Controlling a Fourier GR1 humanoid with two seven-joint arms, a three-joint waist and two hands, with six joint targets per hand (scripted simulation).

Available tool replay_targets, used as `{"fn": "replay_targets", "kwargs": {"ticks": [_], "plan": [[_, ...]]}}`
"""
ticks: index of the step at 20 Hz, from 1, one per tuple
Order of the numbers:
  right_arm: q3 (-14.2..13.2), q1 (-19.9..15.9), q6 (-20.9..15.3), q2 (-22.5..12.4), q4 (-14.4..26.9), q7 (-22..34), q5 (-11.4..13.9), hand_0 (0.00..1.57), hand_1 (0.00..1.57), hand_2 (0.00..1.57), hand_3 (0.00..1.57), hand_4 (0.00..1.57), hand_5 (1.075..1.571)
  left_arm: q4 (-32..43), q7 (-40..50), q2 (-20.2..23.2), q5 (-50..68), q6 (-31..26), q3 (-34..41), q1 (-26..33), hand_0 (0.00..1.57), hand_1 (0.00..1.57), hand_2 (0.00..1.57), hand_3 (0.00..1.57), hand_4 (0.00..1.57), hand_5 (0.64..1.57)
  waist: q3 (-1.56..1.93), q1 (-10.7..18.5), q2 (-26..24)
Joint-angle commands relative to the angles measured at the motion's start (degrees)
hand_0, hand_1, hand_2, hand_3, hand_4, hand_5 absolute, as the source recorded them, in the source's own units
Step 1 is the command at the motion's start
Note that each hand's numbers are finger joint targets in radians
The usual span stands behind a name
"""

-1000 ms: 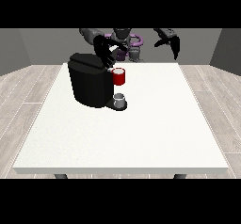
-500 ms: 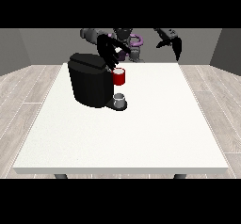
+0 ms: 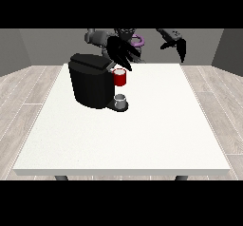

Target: Insert the coffee pod into the coffee machine and close the lid

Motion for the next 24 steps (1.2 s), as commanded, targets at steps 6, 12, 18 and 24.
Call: {"fn": "replay_targets", "kwargs": {"ticks": [6,12,18,24], "plan": [[2.49,-8.71,-1.48,7.97,-3.69,-8.53,-2.92,0.0,0.0,0.0,0.0,0.0,1.571,0.43,0.8,0.29,0.7,-2.34,-1.16,-4.75,0.0,0.0,0.0,0.0,0.27,1.571,-2.58,7.75,3.06],[1.68,-11.85,-2.36,8.99,4.28,-15.51,-2.44,0.0,0.0,0.0,0.0,0.1,1.571,-3.66,2.65,-1.33,0.14,-1.53,-3.22,-5.07,0.0,0.0,0.0,0.0,0.32,1.571,-2.59,7.79,5.2],[3.2,-11.1,-1.49,12.83,6.35,-21.22,-3.34,0.0,0.0,0.0,0.0,0.0,1.571,-3.9,1.88,-2.75,-0.98,0.39,-4.04,0.05,0.0,0.0,0.0,0.0,0.27,1.571,-2.6,3.83,2.46],[8.13,-5.08,-1.4,21.72,2.82,-26.2,-4.31,0.0,0.0,0.0,0.0,0.18,1.571,-0.52,-0.29,-0.48,0.88,0.29,0.23,5.65,0.0,0.0,0.0,0.0,0.27,1.571,-2.61,-2.79,-3.71]]}}
